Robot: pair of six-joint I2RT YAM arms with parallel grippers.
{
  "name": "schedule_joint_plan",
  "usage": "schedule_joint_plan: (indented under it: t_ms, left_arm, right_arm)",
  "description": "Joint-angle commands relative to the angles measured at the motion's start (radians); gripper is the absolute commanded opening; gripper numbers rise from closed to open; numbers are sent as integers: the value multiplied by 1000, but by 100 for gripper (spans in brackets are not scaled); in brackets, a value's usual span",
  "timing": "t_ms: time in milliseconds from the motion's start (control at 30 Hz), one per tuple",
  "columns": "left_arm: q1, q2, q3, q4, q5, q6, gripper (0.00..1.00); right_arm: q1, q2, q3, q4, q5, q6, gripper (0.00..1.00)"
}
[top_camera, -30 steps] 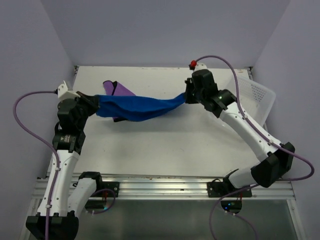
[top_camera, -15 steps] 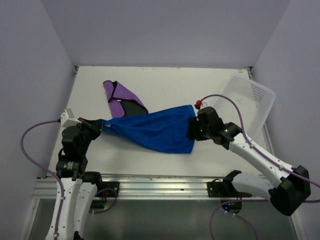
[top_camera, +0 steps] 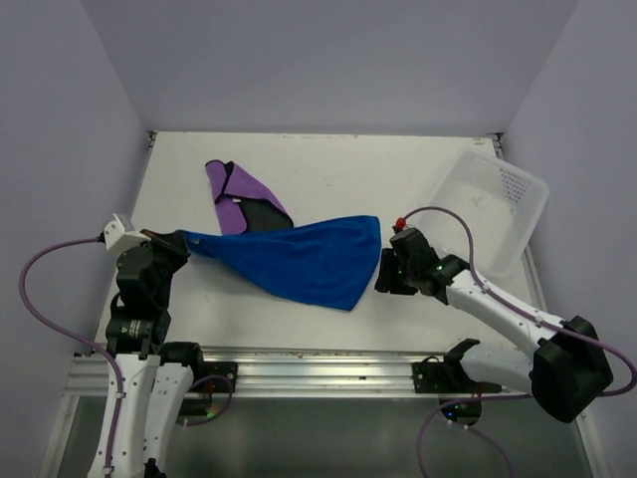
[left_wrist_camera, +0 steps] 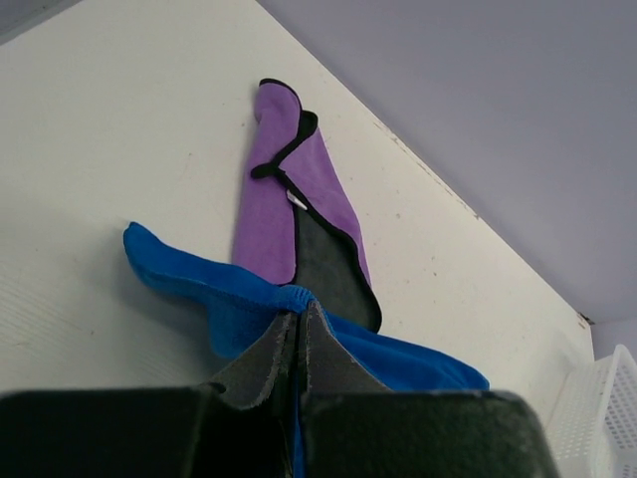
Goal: Roll the towels
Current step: Move the towel to the center of the board
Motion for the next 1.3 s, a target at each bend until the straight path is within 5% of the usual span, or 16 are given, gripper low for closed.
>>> schedule_joint_plan:
  t_ms: [0, 267, 533, 700, 800, 1000, 1200, 1267]
  left_arm:
    - [7, 1, -7, 56, -17, 26, 0]
    - [7, -9, -65, 99, 23, 18, 0]
    - [-7, -11, -77, 106, -3, 35, 0]
    - [-16, -5, -83, 115, -15, 46, 0]
    - [-21, -2, -93, 125, -19, 46, 0]
    - [-33, 0, -123, 150, -22, 38, 0]
    - [-44, 0, -146, 168, -25, 32, 0]
    - [-50, -2, -152, 167, -37, 35, 0]
  right_arm:
    - [-2, 20, -77, 123, -54, 87, 45]
    - [0, 107, -108, 331, -93, 163, 50]
    - [9, 265, -40, 341, -82, 183, 50]
    - [12, 314, -10, 334, -80, 183, 14]
    - [30, 302, 82, 222, 8, 133, 0]
    - [118, 386, 430, -114, 157, -2, 0]
    - [216, 726, 780, -333, 205, -103, 0]
    - [250, 856, 889, -385, 199, -125, 7]
